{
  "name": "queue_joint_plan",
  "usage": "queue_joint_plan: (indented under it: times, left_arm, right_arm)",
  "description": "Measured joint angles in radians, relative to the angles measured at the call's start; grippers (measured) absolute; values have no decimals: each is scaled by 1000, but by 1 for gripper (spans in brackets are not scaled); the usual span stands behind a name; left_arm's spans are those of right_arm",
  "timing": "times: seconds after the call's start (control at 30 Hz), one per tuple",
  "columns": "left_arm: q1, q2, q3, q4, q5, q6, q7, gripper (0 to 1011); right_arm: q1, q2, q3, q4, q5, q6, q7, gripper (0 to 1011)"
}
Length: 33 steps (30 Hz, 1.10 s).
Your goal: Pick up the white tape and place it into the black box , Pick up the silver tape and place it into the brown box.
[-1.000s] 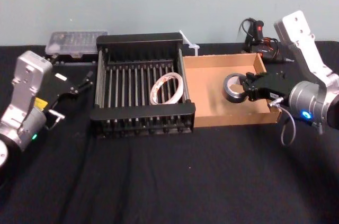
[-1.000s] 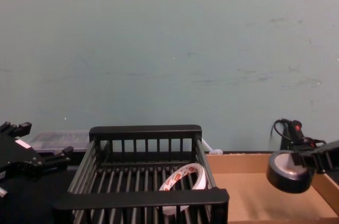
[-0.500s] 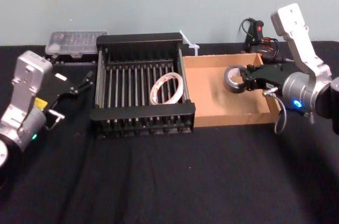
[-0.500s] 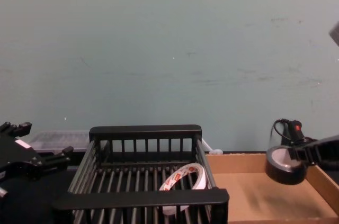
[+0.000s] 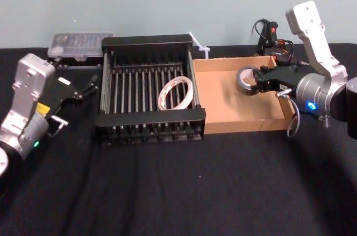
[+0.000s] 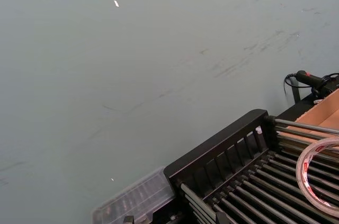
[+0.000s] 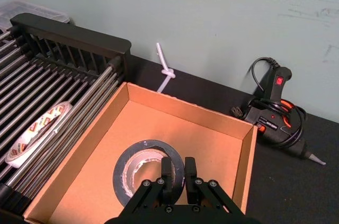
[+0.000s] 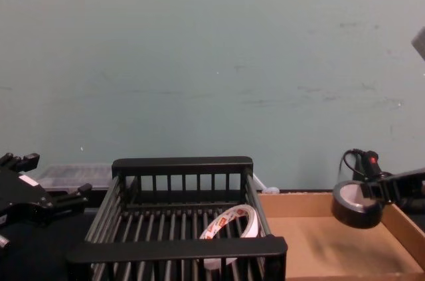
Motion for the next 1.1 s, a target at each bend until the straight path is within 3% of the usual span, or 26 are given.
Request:
queue_joint_plan:
  times: [0.23,0.37,0.43,0.77,0.97,1.1]
  left_arm:
    - [0,0,0,0,0,0,0,1001]
    - [0,0,0,0,0,0,0,1001]
    - [0,0,0,0,0,0,0,1001]
    - [0,0,0,0,0,0,0,1002]
    - [0,0,0,0,0,0,0,1001]
    - [0,0,0,0,0,0,0,1001]
  right_arm:
    - [-1,2,-2,-3,0,-1,0,151]
    - [-2,3,-3,-4,1,-1,0,246]
    - [-2,3,-3,-5,1,-1,0,345]
    - [-3,4,-4,-6,2,-2,1,624]
    - [-3,5,-5,-7,2,-2,1,850]
    - [-3,5,-5,-7,2,-2,2,938]
